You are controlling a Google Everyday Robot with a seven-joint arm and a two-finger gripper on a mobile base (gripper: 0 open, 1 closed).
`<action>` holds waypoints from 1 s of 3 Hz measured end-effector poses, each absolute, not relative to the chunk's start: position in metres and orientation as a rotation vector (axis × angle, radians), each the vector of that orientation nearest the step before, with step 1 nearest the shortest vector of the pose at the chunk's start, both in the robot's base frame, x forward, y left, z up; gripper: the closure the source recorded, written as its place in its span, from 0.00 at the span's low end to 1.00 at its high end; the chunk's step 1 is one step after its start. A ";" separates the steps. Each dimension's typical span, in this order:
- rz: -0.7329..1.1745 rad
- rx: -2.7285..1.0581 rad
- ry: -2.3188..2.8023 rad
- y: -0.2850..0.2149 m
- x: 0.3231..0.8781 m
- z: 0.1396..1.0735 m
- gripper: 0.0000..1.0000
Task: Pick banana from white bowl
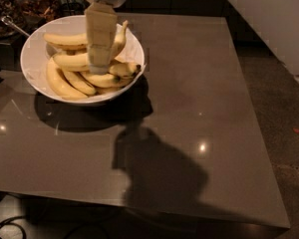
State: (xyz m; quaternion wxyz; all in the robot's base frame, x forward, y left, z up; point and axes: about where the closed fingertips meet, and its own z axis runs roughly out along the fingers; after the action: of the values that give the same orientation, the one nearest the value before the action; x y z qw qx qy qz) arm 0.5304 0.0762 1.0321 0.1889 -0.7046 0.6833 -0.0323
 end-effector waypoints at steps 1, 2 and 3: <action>-0.065 -1.986 1.997 0.079 0.548 1.007 0.12; -0.084 -2.003 2.035 0.085 0.560 0.992 0.12; -0.111 -2.020 2.035 0.094 0.568 0.987 0.12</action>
Offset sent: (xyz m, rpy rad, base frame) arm 0.0253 -0.0060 -0.0647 -0.1886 0.1766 -0.0742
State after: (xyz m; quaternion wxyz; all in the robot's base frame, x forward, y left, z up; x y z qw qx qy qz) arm 0.5685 0.0937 0.9873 0.1357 -0.6973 0.7028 -0.0382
